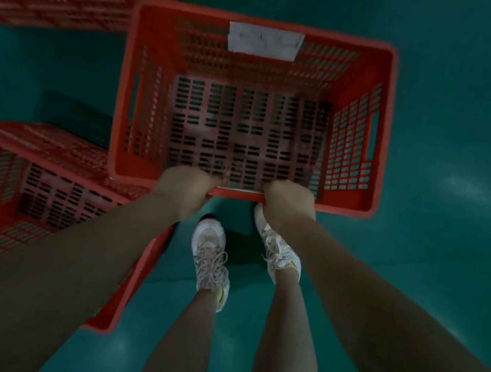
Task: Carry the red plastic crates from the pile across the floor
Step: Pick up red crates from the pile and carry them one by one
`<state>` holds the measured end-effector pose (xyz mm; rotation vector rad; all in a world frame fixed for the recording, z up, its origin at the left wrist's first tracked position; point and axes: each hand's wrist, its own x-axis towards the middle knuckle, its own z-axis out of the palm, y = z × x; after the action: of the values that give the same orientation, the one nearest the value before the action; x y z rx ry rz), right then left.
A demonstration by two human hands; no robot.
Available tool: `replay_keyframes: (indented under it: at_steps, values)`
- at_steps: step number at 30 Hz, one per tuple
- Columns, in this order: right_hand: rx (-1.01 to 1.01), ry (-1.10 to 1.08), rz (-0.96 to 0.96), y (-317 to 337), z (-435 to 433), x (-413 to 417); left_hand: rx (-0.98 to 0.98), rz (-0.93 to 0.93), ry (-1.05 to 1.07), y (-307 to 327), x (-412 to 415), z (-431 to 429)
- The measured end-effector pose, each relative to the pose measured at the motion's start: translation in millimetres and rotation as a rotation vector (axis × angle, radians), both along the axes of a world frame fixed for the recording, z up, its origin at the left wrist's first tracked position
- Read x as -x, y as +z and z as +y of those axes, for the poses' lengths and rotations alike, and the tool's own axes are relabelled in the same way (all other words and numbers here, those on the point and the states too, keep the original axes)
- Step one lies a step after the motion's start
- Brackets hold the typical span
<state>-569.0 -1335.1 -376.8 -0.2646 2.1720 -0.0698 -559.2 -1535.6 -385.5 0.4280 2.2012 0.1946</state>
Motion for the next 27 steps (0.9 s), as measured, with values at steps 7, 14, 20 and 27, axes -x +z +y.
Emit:
replay_keyframes:
  at_steps: [7, 14, 20, 27]
  values:
    - [0.019, -0.034, -0.042, 90, 28, 25, -0.024, -0.016, -0.061, 97, 47, 27]
    - [0.047, -0.214, 0.008, 224, 80, 13, -0.031, -0.062, -0.23, 236, 75, 88]
    - [0.083, -0.331, 0.037, 368, 135, 5, -0.03, -0.037, -0.365, 380, 94, 149]
    - [0.035, -0.525, 0.181, 513, 202, -44, -0.069, 0.128, -0.554, 526, 75, 230]
